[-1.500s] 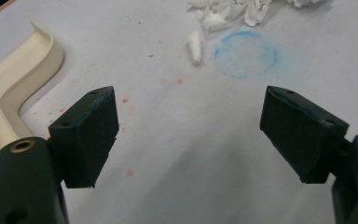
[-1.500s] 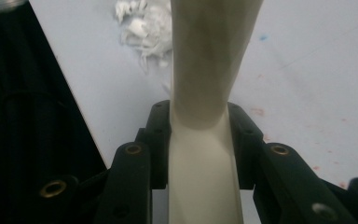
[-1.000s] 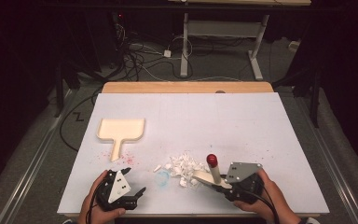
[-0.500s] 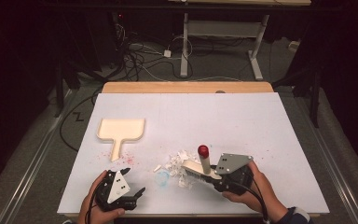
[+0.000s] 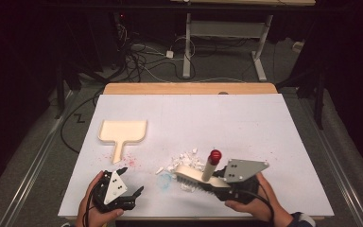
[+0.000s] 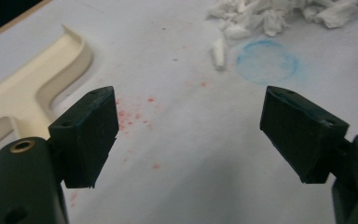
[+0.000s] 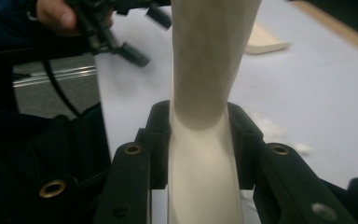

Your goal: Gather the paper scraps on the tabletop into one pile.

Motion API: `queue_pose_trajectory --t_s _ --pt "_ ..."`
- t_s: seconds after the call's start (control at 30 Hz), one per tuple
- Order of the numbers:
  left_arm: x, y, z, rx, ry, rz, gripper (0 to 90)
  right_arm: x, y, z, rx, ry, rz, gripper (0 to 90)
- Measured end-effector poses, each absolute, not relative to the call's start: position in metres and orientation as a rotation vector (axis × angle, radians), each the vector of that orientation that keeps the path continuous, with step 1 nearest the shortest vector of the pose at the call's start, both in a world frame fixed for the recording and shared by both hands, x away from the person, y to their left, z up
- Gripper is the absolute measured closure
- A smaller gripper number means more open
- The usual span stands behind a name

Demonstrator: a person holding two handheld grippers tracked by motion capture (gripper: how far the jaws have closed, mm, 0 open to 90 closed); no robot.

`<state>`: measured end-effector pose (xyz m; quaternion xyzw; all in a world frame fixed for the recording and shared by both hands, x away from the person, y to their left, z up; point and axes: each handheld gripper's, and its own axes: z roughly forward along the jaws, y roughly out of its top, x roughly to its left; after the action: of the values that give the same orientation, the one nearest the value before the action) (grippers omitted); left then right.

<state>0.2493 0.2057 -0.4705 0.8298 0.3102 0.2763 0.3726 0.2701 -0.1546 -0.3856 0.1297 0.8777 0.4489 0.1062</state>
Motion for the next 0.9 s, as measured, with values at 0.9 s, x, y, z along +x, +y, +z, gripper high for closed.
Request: queue_pose_trajectory --t_s 0.9 --pt "0.247 0.215 -0.464 2.036 0.845 0.745 18.1 0.295 -0.084 -0.417 0.606 2.486 1.335 67.8"
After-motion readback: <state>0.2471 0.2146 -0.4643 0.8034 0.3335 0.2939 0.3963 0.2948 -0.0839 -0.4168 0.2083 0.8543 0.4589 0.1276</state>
